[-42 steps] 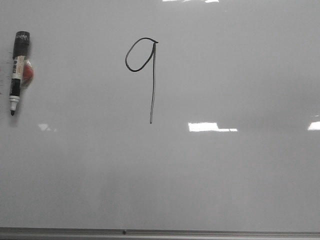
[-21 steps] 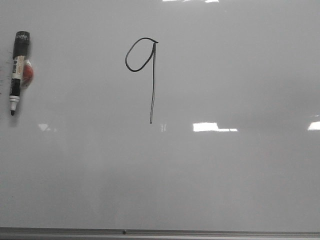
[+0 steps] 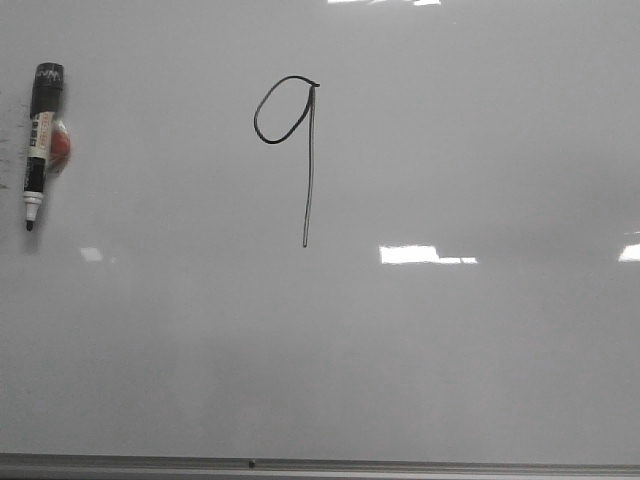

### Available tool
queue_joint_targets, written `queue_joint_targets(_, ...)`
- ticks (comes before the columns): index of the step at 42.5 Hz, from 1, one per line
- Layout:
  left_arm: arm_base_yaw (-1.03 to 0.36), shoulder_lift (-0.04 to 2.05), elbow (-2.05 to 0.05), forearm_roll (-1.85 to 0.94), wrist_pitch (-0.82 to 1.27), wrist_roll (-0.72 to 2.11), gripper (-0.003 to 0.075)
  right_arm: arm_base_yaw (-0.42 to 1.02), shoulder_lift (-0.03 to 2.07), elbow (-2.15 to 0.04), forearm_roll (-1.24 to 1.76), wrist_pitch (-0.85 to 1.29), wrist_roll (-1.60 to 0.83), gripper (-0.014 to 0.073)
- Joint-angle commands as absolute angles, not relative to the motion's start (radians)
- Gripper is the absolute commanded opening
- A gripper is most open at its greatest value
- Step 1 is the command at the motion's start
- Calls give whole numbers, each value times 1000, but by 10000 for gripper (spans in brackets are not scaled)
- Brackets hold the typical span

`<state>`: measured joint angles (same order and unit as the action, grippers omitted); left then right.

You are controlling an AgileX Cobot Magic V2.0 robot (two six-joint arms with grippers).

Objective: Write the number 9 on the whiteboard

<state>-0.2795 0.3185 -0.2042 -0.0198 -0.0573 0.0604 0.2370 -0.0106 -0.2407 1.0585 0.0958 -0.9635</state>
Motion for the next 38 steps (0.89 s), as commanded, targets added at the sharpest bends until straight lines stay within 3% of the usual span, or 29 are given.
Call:
queue_joint_targets(1, -228, 241, -198, 0, -39, 14, -19, 230, -10, -265, 1070, 51, -965, -69)
queue_joint_targets(7, -150, 111, -165, 0, 123, 12, -19, 230, -10, -265, 1070, 51, -965, -69)
queue_joint_targets(16, -67, -27, -53, 0, 126, 12, -19, 230, -10, -265, 1070, 51, -965, -69)
queue_joint_targets(38, -57, -26, 9, 0, 74, 0, -19, 230, -10, -265, 1070, 52, -965, -69)
